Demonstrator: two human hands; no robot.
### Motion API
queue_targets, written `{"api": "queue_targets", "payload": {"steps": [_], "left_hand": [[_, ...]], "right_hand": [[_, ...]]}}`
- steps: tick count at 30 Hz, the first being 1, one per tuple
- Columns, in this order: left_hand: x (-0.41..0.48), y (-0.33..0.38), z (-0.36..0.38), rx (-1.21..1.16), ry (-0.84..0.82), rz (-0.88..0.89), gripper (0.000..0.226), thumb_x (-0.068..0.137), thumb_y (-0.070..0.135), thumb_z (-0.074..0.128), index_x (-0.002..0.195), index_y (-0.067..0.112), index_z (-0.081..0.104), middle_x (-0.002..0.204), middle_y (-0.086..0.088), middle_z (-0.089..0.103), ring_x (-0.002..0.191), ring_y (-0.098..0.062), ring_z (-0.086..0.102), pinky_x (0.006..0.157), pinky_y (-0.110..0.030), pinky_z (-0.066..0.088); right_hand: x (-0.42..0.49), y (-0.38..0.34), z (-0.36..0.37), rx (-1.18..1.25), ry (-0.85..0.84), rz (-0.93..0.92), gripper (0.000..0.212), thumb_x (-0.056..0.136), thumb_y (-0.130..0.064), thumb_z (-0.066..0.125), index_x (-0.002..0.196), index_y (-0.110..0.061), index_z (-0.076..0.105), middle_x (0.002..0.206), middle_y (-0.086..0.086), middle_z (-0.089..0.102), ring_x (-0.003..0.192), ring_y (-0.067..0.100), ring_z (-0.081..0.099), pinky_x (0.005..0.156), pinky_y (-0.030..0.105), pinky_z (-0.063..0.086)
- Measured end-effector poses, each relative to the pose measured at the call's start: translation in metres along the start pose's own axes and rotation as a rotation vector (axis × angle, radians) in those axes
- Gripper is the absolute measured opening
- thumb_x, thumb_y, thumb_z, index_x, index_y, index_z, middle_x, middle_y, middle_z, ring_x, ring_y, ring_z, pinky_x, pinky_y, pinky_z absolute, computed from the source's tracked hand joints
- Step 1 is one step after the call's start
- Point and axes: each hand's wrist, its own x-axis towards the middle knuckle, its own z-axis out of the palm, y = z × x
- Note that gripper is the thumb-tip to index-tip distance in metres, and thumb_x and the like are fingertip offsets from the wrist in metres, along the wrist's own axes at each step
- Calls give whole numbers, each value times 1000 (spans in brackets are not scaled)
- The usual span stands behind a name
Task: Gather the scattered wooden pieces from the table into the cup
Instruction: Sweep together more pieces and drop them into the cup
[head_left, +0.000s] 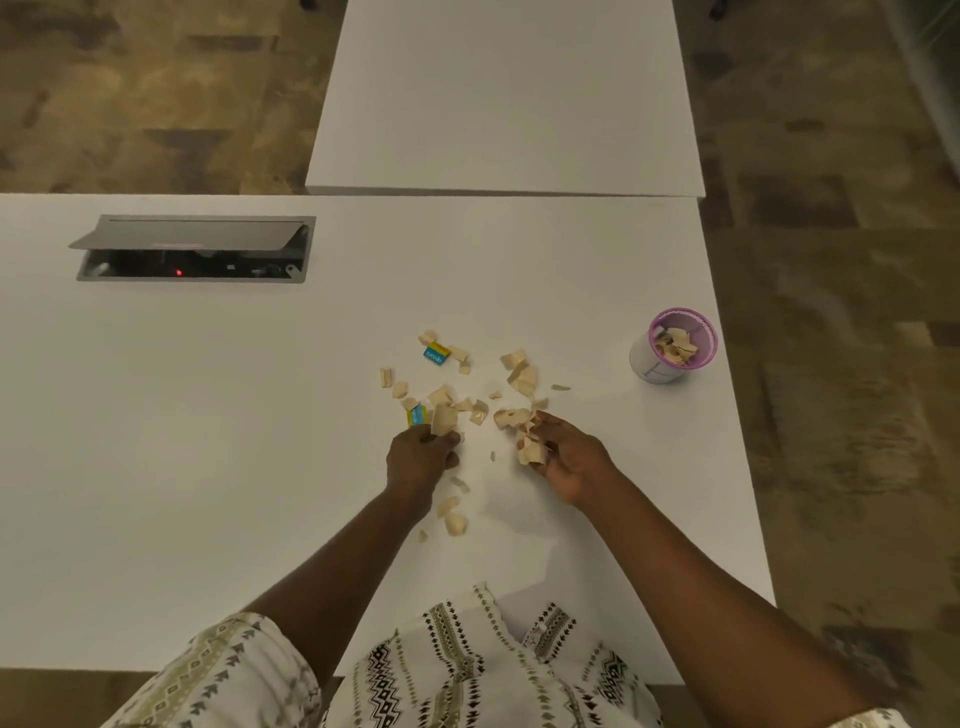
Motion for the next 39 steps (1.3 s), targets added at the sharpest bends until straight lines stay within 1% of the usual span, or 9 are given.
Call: {"api": "queue_targets", "payload": {"steps": [4,7,11,23,31,33,35,37,39], "left_hand": [[-11,17,26,-99,-66,-21,20,88,16,73,76,6,60,78,-10,67,72,-22,70,83,-36,56],[-17,28,46,-81,-105,-9,18,88,14,72,86,-1,64,82,-15,68,69,-21,68,88,-42,58],[-27,42,72,-52,-143,18,10,91,5,65,97,0,70,92,-17,72,69,-19,68,84,-39,59],[-43,74,126,43,-182,79,11,90,11,66,92,2,72,90,-17,71,68,-22,68,74,-37,61],[-51,119,164,-78,-276,23,14,92,3,59,100,-4,67,88,-20,67,69,-28,66,68,-31,61],[-55,135,179,-99,-305,30,16,91,0,58,102,-7,66,86,-20,65,71,-30,65,71,-33,61],[-60,151,194,-103,-342,50,17,89,-2,58,103,-8,66,85,-21,65,72,-31,64,74,-35,61],[-65,166,209,-91,-383,70,13,88,-3,57,98,-6,66,85,-21,65,72,-30,64,77,-35,61],[-68,178,223,-85,-406,72,10,87,-4,57,92,-4,65,88,-24,67,71,-29,65,80,-38,60]], "right_hand": [[-3,-14,-14,120,4,34,22,92,3,58,111,-3,66,95,15,70,76,28,66,59,35,59],[-7,-26,-22,178,-23,35,15,92,5,53,95,-5,64,87,14,62,61,24,61,53,29,54],[-11,-44,-31,284,40,27,10,93,5,53,93,-1,62,90,17,65,72,27,64,55,33,60],[-15,-80,-52,338,23,65,25,94,-14,42,89,0,62,81,14,60,79,26,58,62,36,60],[-17,-129,-61,387,67,-100,18,98,-4,44,95,1,61,84,17,63,68,26,67,61,39,61],[-18,-149,-62,358,121,-196,18,93,-1,49,105,0,63,89,17,65,73,26,66,68,41,61],[-21,-169,-61,275,218,-266,34,79,-4,62,113,0,66,100,18,68,75,27,68,69,41,61],[-24,-186,-60,186,281,-292,31,70,-7,66,101,-1,70,95,17,69,71,26,67,58,33,58],[-31,-200,-57,148,310,-326,12,84,-4,56,88,-6,67,82,13,65,63,24,63,48,26,54]]}}
